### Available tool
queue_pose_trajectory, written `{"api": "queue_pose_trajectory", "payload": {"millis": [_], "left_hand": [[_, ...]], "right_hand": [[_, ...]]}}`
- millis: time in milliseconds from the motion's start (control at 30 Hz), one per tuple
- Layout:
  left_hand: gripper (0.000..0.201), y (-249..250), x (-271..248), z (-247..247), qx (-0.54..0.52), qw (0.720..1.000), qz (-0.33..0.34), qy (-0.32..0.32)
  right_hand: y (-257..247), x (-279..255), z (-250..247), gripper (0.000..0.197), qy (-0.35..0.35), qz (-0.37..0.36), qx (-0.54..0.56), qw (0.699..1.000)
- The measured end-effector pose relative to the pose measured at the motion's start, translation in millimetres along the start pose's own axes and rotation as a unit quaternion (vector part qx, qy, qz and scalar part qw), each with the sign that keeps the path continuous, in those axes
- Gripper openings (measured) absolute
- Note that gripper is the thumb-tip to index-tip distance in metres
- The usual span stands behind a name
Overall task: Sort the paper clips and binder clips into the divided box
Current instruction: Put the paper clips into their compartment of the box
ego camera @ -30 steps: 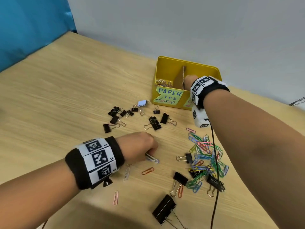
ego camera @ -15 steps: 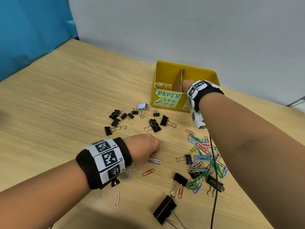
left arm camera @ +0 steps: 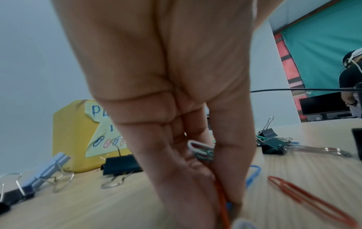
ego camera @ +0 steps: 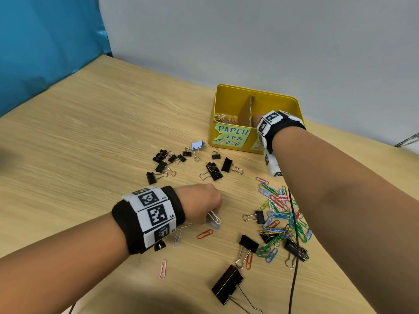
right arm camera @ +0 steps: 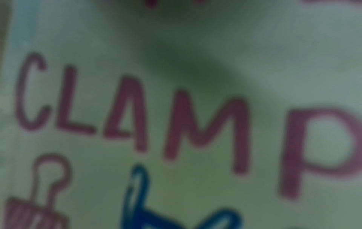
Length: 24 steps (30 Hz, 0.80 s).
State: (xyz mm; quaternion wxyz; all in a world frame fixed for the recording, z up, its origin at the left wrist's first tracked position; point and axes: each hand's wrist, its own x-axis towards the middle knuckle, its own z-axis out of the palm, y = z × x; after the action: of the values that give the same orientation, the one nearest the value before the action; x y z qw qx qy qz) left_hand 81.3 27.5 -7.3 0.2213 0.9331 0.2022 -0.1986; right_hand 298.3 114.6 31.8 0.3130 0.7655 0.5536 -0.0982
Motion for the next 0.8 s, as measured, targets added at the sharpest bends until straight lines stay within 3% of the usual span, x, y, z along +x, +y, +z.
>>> {"api": "queue_pose_trajectory", "payload": {"millis": [133,200,300,400,467,500,567,733,800], "left_hand": [[0.019,-3.6,-3.8,-7.1,-0.01,1.0,-0.002,-0.001],[0.017,-11.7,-5.8,-9.2,-0.027,1.0,-0.005,0.015],[0.015,-28.7,-10.8,-13.5,-0.095,0.995,-0.028,0.011],[0.02,-43.6,-18.5,-31.0,-0.194,0.98,-0.049,0.017],[0.02,-50.5,-21.0,-53.2,-0.225,0.971,-0.051,0.062],[0.02,-53.2,-20.1,-67.1,-0.23,0.967,-0.054,0.098],[0.016,-54.7,-11.8,-97.5,-0.239,0.954,-0.049,0.175],[0.01,-41.6,27.3,-154.0,-0.205,0.905,-0.055,0.368],[0.019,-39.4,39.2,-156.2,-0.153,0.911,-0.081,0.374]], "right_hand": [[5.1,-4.3,0.1,0.055,-0.001,-0.001,-0.024,1.0],[5.3,-3.4,-5.1,0.044,0.045,0.004,-0.013,0.999],[6.6,-6.9,-27.8,0.038,0.137,0.047,0.14,0.98],[5.4,-17.9,-50.5,0.033,0.224,0.044,0.334,0.915],[-0.9,-27.4,-54.1,0.015,0.229,-0.026,0.422,0.877],[-4.6,-31.5,-53.6,0.013,0.21,-0.053,0.439,0.872],[-9.1,-41.6,-49.5,0.014,0.19,-0.077,0.425,0.882],[-6.1,-80.2,-32.2,0.019,0.27,-0.058,0.362,0.891],[-6.5,-100.4,-21.7,0.014,0.257,-0.062,0.368,0.892]]}}
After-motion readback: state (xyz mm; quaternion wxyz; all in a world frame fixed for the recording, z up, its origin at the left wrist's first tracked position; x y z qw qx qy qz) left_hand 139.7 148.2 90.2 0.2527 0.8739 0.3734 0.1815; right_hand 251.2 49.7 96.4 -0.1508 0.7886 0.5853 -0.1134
